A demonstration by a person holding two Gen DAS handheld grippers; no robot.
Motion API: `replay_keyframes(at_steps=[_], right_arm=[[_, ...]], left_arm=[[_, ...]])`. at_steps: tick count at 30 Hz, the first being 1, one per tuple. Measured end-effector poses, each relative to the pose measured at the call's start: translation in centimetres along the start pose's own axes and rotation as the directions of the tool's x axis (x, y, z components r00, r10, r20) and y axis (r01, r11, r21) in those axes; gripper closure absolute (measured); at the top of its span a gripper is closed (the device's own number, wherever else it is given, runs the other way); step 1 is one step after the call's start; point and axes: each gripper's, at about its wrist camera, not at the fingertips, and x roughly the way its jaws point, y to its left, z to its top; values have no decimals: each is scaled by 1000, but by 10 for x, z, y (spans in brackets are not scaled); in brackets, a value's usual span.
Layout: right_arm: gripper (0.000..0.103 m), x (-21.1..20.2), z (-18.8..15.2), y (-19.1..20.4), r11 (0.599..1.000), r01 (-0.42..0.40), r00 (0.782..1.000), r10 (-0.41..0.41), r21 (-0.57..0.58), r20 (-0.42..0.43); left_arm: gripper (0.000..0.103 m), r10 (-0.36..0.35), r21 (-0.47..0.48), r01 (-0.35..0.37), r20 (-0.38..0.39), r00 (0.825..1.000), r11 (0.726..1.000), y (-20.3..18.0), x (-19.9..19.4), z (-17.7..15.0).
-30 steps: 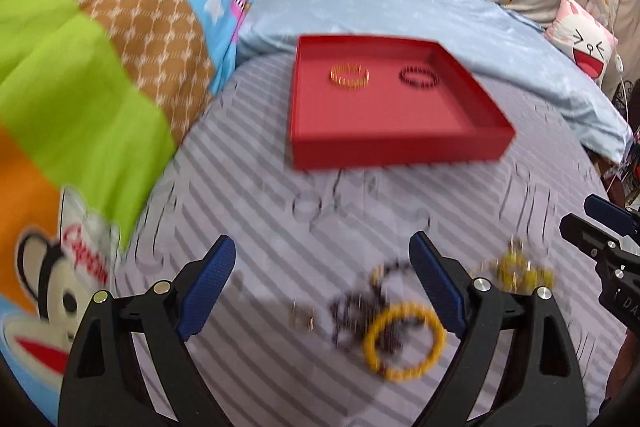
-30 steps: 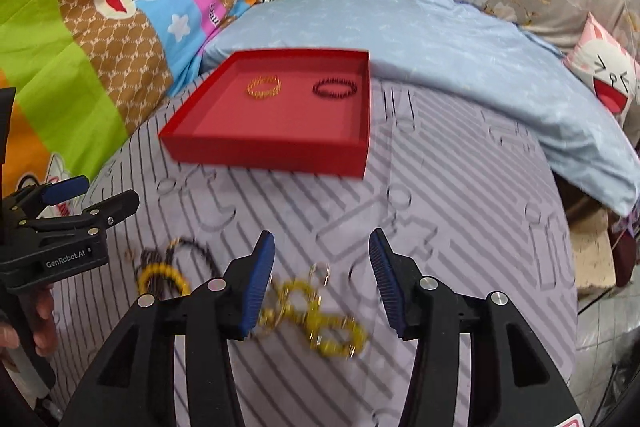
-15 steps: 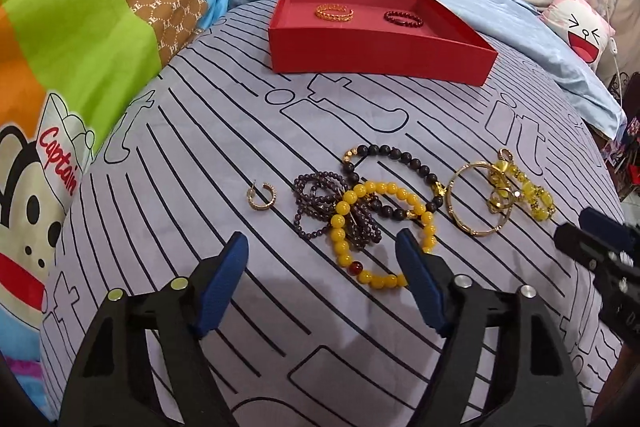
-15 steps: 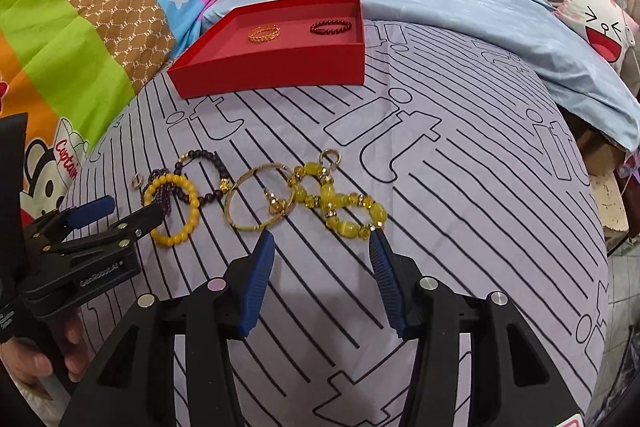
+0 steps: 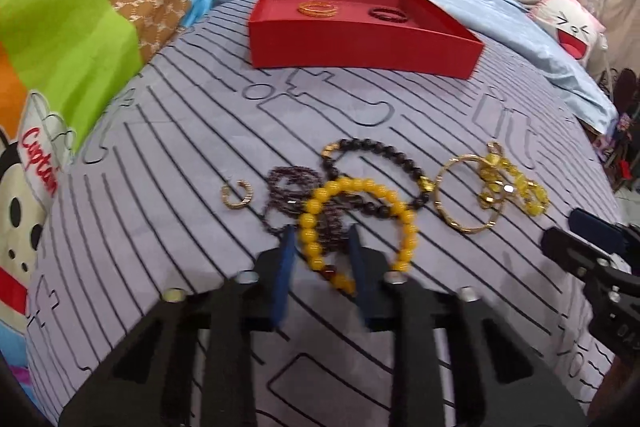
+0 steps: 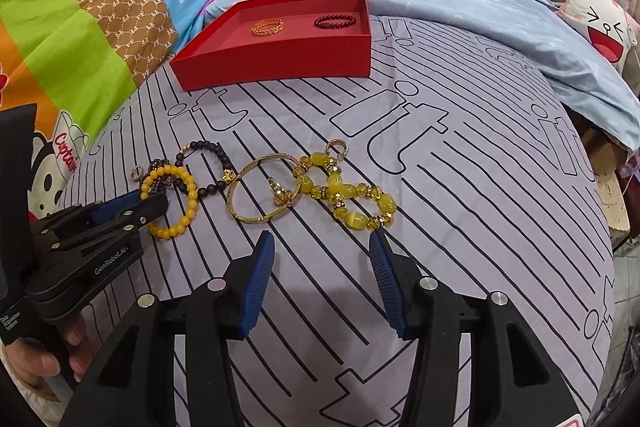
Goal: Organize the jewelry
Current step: 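Lower the left tool onto the yellow bead bracelet and close it, then grasp the plain gold bangle with the right tool while the left tool holds the yellow bracelet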
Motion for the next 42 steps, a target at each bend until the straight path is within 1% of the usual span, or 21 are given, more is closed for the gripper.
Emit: replay_keyframes(at_steps=[2, 5, 11, 17, 21, 23, 24, 32, 39, 42], right_arm=[[54, 1, 0, -1, 1000, -5, 1000, 5, 4, -3], [54, 2, -1, 0, 1000, -16, 1000, 16, 8, -9], [54, 8, 1, 7, 999, -44, 999, 44, 4, -20], [54, 17, 6, 25, 997, -64, 998, 63, -39, -20], [54, 28, 9, 36, 996, -68, 997, 66, -65, -27], [47, 31, 11, 38, 995, -65, 998, 63, -70, -27], [46, 33, 11, 39, 995, -61, 998, 59, -73, -25], [46, 47, 17, 44, 996, -43, 999, 41, -84, -25], [45, 57, 23, 55, 993, 1, 1000, 1, -120, 10], [45, 59, 26, 57, 992, 7, 1000, -4, -127, 21]], left_arm=[[92, -25, -2, 25, -3, 1000, 1000, -1, -2, 0], [94, -42, -7, 42, -4, 999, 999, -2, -4, -1], [94, -36, -8, 36, 2, 999, 999, 0, -11, -3], [94, -23, -18, 23, -14, 1000, 1000, 6, -8, -7], [94, -13, -3, 13, -12, 1000, 1000, 5, -8, -8], [94, -14, -4, 14, -15, 1000, 1000, 6, -7, -8], [94, -13, -6, 13, -16, 1000, 1000, 6, -7, -8], [94, -15, -15, 15, -16, 1000, 1000, 11, -5, -6], [94, -18, -22, 18, -16, 1000, 1000, 12, -4, -4], [94, -20, -23, 20, -16, 1000, 1000, 12, -4, -4]])
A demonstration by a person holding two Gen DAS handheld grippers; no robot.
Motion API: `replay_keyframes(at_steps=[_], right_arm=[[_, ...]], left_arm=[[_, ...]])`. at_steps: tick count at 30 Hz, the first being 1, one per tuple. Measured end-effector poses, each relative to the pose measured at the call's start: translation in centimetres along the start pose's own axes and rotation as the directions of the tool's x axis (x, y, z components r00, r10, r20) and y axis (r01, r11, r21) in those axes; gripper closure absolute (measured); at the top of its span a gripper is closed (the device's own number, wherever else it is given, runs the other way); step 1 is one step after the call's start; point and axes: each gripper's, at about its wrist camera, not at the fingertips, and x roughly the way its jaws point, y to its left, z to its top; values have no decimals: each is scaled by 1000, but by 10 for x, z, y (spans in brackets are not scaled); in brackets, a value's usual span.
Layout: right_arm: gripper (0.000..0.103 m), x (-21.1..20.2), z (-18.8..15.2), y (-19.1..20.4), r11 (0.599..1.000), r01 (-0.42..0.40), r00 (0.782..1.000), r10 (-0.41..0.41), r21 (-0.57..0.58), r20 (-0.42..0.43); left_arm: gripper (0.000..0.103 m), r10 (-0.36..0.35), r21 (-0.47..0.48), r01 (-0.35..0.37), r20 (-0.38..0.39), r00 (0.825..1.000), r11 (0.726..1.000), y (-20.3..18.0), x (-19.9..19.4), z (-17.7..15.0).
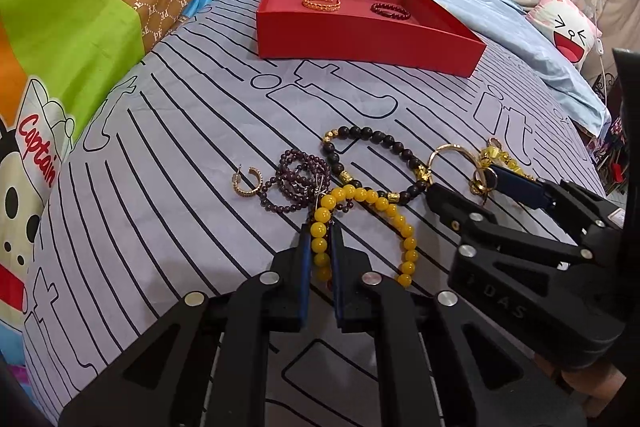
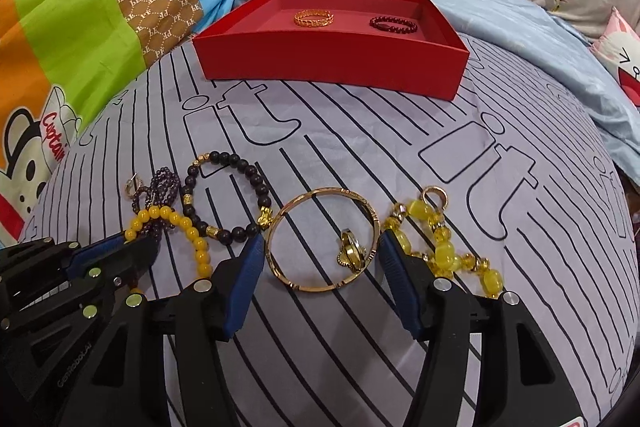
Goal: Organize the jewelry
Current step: 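Grasp the plain gold bangle with the right tool while the left tool holds the yellow bracelet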
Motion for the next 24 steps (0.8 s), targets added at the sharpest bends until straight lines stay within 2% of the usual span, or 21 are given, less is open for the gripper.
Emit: replay_keyframes(at_steps=[8, 24], right_arm=[[46, -4, -2, -7, 999, -31, 1000, 31, 31, 1], [46, -49, 1, -29, 991, -72, 996, 66, 110, 62]], left_arm=[[94, -5, -5, 5, 1, 1000, 1000, -1, 1, 1], [95, -49, -9, 49, 12, 999, 999, -7, -12, 3]])
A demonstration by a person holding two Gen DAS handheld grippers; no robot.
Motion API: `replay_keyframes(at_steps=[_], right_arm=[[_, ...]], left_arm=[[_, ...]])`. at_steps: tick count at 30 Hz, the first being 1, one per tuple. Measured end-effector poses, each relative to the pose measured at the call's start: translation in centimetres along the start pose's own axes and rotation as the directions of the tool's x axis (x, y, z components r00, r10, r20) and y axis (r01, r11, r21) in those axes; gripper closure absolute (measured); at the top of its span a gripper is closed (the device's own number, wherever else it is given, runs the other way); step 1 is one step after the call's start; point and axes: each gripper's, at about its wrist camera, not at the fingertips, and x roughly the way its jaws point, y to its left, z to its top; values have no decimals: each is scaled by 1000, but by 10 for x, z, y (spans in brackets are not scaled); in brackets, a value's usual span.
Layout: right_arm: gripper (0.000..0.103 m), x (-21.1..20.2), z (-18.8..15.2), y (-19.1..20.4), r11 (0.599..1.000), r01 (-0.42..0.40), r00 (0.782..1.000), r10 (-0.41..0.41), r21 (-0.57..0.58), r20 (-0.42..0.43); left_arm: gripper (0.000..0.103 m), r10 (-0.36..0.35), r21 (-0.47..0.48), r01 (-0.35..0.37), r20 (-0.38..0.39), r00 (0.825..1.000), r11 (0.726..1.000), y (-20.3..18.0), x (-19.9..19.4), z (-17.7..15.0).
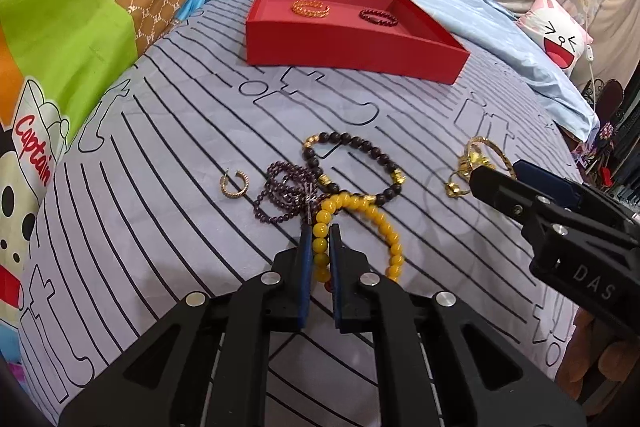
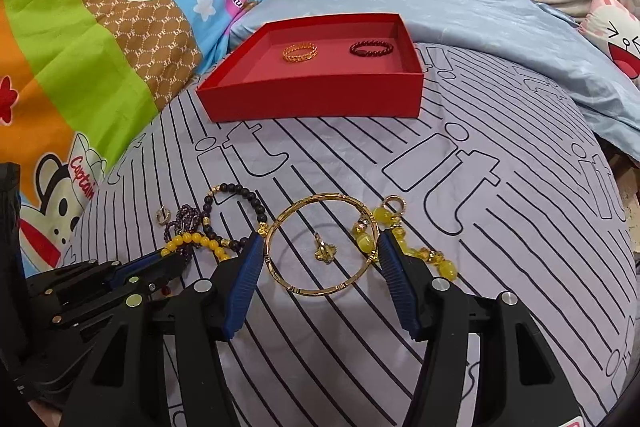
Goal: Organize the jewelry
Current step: 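Grasp the plain gold bangle with the right tool while the left tool holds the yellow bracelet, then carry the yellow bracelet and gold bangle into the red tray and open both tools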
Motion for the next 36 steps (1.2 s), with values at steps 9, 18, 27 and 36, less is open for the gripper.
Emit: replay_keyframes(at_steps=[9, 18, 27, 36], right_arm=[[46, -13, -4, -9, 1000, 3, 1000, -3, 21, 14], [46, -20, 1, -16, 999, 4, 1000, -5, 34, 29], [46, -20, 36, -22, 1000, 4, 997, -6, 16, 75], [46, 8, 116, -33, 1000, -11, 992, 10, 5, 128]], left_arm=[[96, -43, 20, 43, 26, 999, 999, -11, -17, 5], [96, -85, 51, 83, 45, 995, 995, -24, -33, 18], [96, -124, 105, 111, 116, 986, 988, -38, -44, 71], [96, -119, 138, 91, 212, 970, 986, -42, -28, 161]])
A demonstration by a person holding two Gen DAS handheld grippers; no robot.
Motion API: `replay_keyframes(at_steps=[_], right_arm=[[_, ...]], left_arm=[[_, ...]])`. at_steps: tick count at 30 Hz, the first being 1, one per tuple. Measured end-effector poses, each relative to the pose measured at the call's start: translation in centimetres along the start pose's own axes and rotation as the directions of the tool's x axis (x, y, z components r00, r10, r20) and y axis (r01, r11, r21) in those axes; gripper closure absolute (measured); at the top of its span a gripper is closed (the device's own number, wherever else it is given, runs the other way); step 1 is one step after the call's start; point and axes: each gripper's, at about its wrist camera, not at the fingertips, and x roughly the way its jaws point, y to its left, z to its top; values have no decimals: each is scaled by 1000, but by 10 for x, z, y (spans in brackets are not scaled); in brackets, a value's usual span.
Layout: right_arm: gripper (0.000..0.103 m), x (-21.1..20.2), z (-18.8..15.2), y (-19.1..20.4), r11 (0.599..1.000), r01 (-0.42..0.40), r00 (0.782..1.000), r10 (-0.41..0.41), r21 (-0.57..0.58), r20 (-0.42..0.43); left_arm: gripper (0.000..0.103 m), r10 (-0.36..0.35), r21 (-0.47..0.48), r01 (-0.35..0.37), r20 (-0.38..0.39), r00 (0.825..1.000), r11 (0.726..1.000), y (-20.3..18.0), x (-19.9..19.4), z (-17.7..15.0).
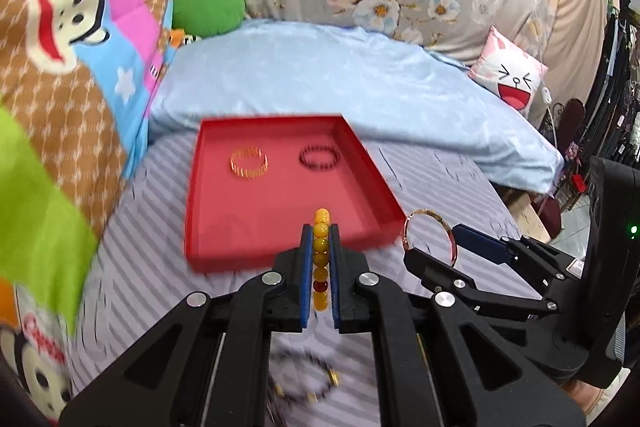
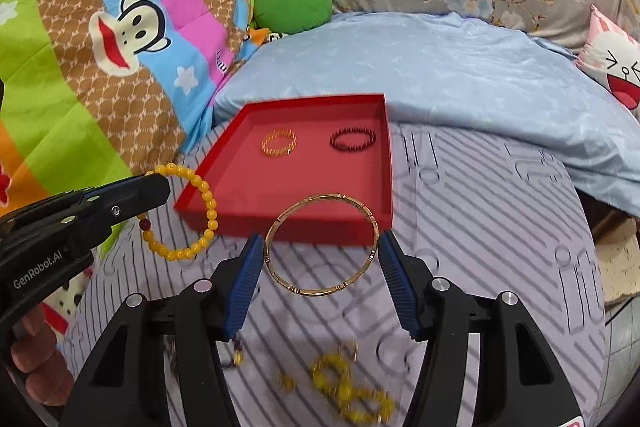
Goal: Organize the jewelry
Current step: 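Carry the yellow bracelet and gold bangle into the red tray and open both tools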
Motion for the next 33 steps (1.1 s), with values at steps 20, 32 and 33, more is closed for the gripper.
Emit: replay_keyframes(at_steps=[20, 32, 33], right_arm=[[46, 144, 60, -1, 997, 41, 993, -47, -59, -108], [45, 155, 64, -10, 997, 72, 991, -76, -35, -111], [44, 153, 64, -13, 998, 65, 992, -67, -22, -111]], left_arm=[[96, 107, -34, -113, -130, 986, 993, 50, 146, 40], [67, 203, -38, -212, -165, 965, 977, 60, 163, 37], [63, 204, -50, -215, -166, 965, 975, 62, 162, 37]])
